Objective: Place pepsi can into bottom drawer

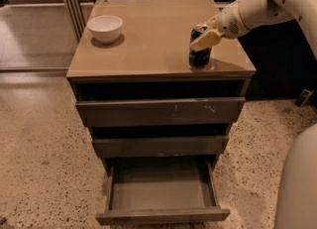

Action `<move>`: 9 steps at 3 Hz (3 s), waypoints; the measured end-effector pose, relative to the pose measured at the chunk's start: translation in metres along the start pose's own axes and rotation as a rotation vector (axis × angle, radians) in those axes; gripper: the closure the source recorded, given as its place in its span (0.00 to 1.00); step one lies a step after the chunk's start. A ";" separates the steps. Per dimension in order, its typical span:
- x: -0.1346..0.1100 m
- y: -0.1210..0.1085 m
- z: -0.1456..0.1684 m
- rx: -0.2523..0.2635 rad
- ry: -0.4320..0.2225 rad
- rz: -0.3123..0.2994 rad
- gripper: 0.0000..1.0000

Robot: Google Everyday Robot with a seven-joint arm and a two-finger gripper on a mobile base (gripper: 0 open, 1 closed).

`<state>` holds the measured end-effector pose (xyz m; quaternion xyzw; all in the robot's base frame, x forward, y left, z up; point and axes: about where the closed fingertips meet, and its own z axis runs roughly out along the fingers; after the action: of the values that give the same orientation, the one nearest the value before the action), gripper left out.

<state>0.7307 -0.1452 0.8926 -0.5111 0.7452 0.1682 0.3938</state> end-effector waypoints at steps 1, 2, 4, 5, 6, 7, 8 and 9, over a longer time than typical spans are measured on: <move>-0.010 0.029 -0.016 -0.066 -0.046 -0.045 1.00; -0.018 0.073 -0.043 -0.149 -0.085 -0.080 1.00; -0.004 0.083 -0.035 -0.157 -0.074 -0.078 1.00; 0.007 0.109 -0.048 -0.107 -0.106 -0.080 1.00; 0.036 0.143 -0.057 -0.059 -0.141 -0.037 1.00; 0.106 0.191 -0.027 -0.106 -0.160 0.033 1.00; 0.196 0.268 0.033 -0.288 -0.101 0.137 1.00; 0.209 0.296 0.046 -0.345 -0.087 0.161 1.00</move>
Offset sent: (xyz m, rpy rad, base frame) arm -0.1374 0.0145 0.0521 0.0993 0.0109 0.2650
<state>0.4498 -0.1224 0.6598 -0.5020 0.7261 0.3463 0.3175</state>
